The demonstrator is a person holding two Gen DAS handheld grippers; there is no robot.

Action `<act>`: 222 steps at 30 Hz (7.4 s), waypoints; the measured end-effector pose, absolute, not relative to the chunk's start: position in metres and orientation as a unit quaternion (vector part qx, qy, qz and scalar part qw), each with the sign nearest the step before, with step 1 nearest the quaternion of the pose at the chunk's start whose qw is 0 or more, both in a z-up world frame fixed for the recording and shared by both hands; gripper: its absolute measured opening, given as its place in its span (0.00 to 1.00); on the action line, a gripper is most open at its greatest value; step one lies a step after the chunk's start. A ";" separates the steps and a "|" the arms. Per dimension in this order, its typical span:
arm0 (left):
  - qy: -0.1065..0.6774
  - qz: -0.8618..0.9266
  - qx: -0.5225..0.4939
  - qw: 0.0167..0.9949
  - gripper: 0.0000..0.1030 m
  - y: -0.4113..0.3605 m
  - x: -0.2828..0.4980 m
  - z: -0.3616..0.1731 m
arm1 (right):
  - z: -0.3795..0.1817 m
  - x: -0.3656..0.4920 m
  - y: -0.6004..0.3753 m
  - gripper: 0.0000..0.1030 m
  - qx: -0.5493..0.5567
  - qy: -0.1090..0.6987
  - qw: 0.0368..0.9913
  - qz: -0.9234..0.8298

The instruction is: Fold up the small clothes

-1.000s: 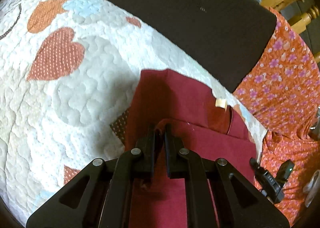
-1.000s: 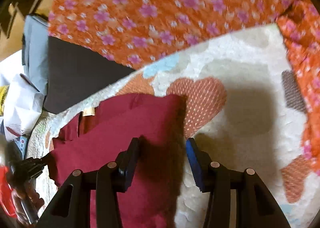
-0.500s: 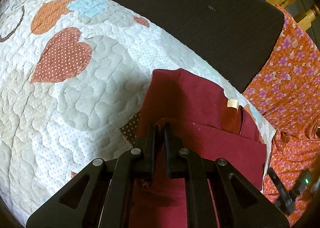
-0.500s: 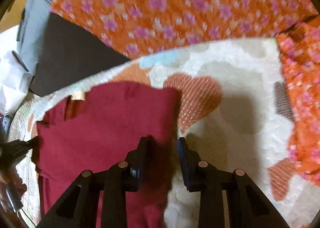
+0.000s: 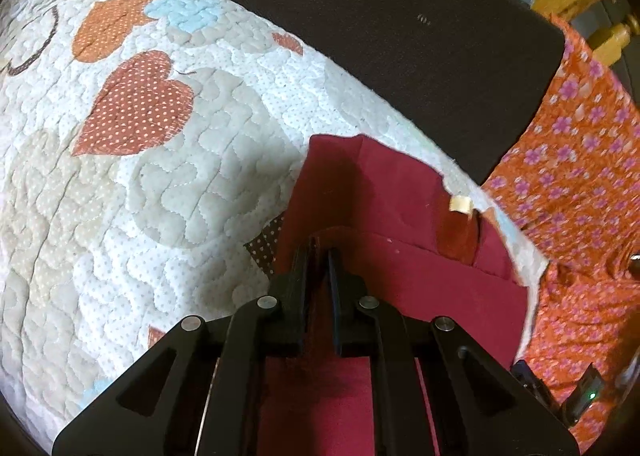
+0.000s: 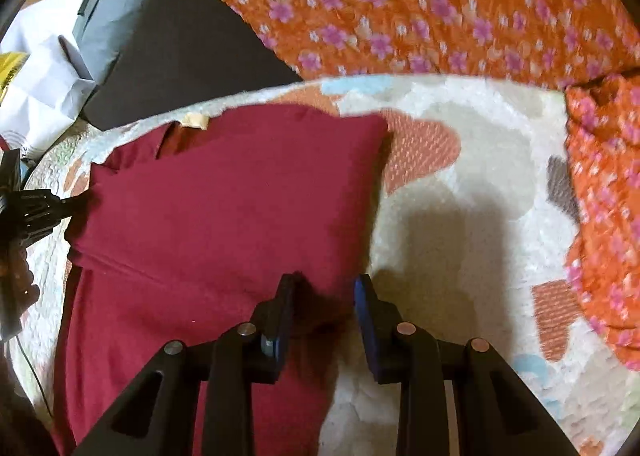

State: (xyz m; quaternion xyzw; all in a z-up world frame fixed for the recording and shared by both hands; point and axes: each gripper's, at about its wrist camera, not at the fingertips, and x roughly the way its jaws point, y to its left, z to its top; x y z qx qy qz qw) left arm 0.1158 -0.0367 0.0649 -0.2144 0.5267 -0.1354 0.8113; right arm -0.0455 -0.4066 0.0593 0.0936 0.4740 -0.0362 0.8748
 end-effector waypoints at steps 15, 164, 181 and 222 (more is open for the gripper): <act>0.529 -0.176 -0.169 0.813 0.52 -0.060 0.092 0.067 | 0.061 0.002 -0.395 0.27 0.109 0.450 0.884 -0.055; 0.577 -0.155 -0.165 0.785 0.16 0.062 -0.200 0.035 | 0.042 -0.292 -0.095 0.35 -0.247 0.441 0.818 0.274; 0.574 -0.198 -0.231 0.760 0.59 0.051 -0.193 0.036 | 0.042 -0.277 -0.085 0.45 -0.049 0.492 0.801 0.338; 0.540 -0.236 -0.162 0.792 0.11 0.007 -0.188 0.076 | 0.094 -0.307 -0.372 0.10 0.312 0.435 0.838 0.104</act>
